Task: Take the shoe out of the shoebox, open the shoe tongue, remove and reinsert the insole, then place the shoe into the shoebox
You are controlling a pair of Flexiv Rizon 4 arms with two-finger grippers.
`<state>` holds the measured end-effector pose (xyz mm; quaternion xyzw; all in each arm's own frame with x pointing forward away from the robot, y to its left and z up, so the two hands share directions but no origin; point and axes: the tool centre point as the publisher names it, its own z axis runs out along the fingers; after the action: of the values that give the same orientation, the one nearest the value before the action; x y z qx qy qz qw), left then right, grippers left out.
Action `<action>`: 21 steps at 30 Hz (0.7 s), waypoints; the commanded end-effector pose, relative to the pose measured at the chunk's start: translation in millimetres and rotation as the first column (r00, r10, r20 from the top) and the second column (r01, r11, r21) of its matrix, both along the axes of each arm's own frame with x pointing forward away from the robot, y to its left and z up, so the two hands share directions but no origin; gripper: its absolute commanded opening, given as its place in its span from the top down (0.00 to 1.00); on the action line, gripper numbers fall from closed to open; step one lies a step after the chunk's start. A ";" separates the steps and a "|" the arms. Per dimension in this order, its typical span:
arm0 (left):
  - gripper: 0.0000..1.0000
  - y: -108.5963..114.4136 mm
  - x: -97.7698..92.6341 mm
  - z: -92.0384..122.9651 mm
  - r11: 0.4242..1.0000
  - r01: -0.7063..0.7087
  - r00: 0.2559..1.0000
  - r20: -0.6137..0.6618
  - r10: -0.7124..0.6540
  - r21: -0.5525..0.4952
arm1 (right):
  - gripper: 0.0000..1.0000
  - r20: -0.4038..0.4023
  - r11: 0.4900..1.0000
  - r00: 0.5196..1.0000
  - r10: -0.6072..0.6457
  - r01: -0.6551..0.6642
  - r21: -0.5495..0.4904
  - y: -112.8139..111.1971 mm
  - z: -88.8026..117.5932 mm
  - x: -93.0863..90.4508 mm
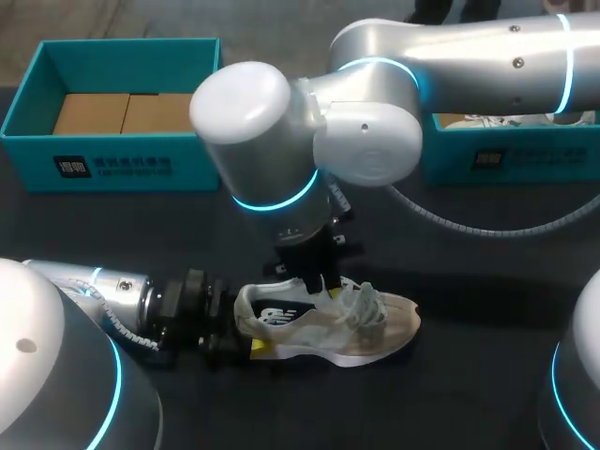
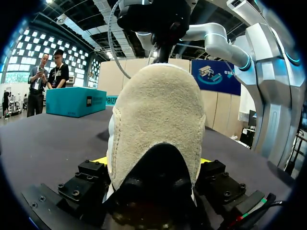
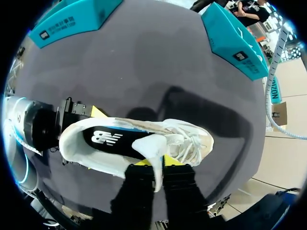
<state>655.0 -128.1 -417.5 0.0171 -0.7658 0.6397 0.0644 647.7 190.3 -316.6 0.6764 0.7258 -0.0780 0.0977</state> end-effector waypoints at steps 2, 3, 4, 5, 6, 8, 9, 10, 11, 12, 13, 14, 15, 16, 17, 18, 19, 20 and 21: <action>1.00 2.0 -0.8 -2.2 1.000 0.002 1.000 -0.001 -0.002 0.001 | 1.00 0.134 0.837 0.826 -0.547 0.542 0.073 -5.0 5.5 -6.4; 1.00 2.0 -0.8 -2.2 1.000 0.002 1.000 -0.001 -0.002 0.001 | 1.00 0.132 0.833 0.823 -0.553 0.548 0.074 -7.6 5.9 -6.4; 1.00 2.0 -0.8 -2.2 1.000 0.002 1.000 -0.001 -0.002 0.001 | 1.00 0.127 0.832 0.822 -0.555 0.549 0.087 -10.2 6.1 -6.5; 1.00 2.0 -0.8 -2.2 1.000 0.002 1.000 -0.001 -0.002 0.001 | 1.00 0.121 0.833 0.824 -0.553 0.543 0.104 -13.2 6.3 -6.6; 1.00 2.0 -0.8 -2.2 1.000 0.002 1.000 -0.001 -0.002 0.001 | 1.00 0.118 0.829 0.821 -0.559 0.547 0.118 -17.8 6.4 -7.0; 1.00 2.0 -0.8 -2.2 1.000 0.002 1.000 -0.001 -0.002 0.001 | 1.00 0.105 0.829 0.827 -0.553 0.532 0.175 -28.5 6.6 -8.9; 1.00 2.0 -0.8 -2.2 1.000 0.002 1.000 -0.001 -0.002 0.001 | 1.00 0.104 0.822 0.822 -0.560 0.536 0.195 -35.6 7.1 -10.3; 1.00 2.0 -0.8 -2.2 1.000 0.002 1.000 -0.001 -0.002 0.001 | 1.00 0.100 0.816 0.820 -0.564 0.534 0.224 -41.9 7.4 -11.8; 1.00 2.0 -0.8 -2.2 1.000 0.002 1.000 -0.001 -0.002 0.001 | 1.00 0.097 0.814 0.827 -0.554 0.513 0.272 -48.1 7.9 -13.4; 1.00 2.0 -0.8 -2.2 1.000 0.002 1.000 -0.001 -0.002 0.001 | 1.00 0.094 0.803 0.821 -0.564 0.518 0.294 -53.6 8.3 -15.3; 1.00 2.0 -0.8 -2.2 1.000 0.002 1.000 -0.001 -0.002 0.001 | 1.00 0.089 0.795 0.818 -0.568 0.518 0.316 -58.6 7.7 -16.5; 1.00 2.0 -0.8 -2.2 1.000 0.002 1.000 -0.001 -0.002 0.001 | 1.00 0.082 0.789 0.825 -0.559 0.499 0.358 -64.1 6.8 -17.9; 1.00 2.0 -0.8 -2.2 1.000 0.002 1.000 -0.001 -0.002 0.001 | 1.00 0.076 0.779 0.825 -0.560 0.494 0.385 -70.3 5.5 -19.6; 1.00 2.0 -0.8 -2.2 1.000 0.002 1.000 -0.001 -0.002 0.001 | 1.00 0.068 0.771 0.826 -0.559 0.488 0.410 -75.5 3.6 -20.4; 1.00 2.0 -0.8 -2.2 1.000 0.002 1.000 -0.001 -0.002 0.001 | 1.00 0.064 0.760 0.833 -0.550 0.467 0.453 -80.5 1.6 -21.0; 1.00 2.0 -0.8 -2.2 1.000 0.002 1.000 -0.001 -0.002 0.001 | 1.00 0.057 0.750 0.832 -0.552 0.465 0.471 -85.1 -0.6 -22.0; 1.00 2.0 -0.8 -2.2 1.000 0.002 1.000 -0.001 -0.002 0.001 | 1.00 0.049 0.744 0.830 -0.556 0.470 0.476 -88.6 -3.0 -22.2; 1.00 2.0 -0.8 -2.2 1.000 0.002 1.000 -0.001 -0.002 0.001 | 1.00 0.044 0.734 0.832 -0.553 0.462 0.498 -91.5 -4.9 -22.5; 1.00 2.0 -0.8 -2.2 1.000 0.002 1.000 -0.001 -0.002 0.001 | 1.00 0.039 0.727 0.834 -0.551 0.456 0.514 -94.6 -7.2 -22.8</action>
<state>655.0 -128.3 -417.4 0.0169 -0.7658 0.6397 0.0644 633.9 139.6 -319.4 0.7277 0.6822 0.0146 0.0688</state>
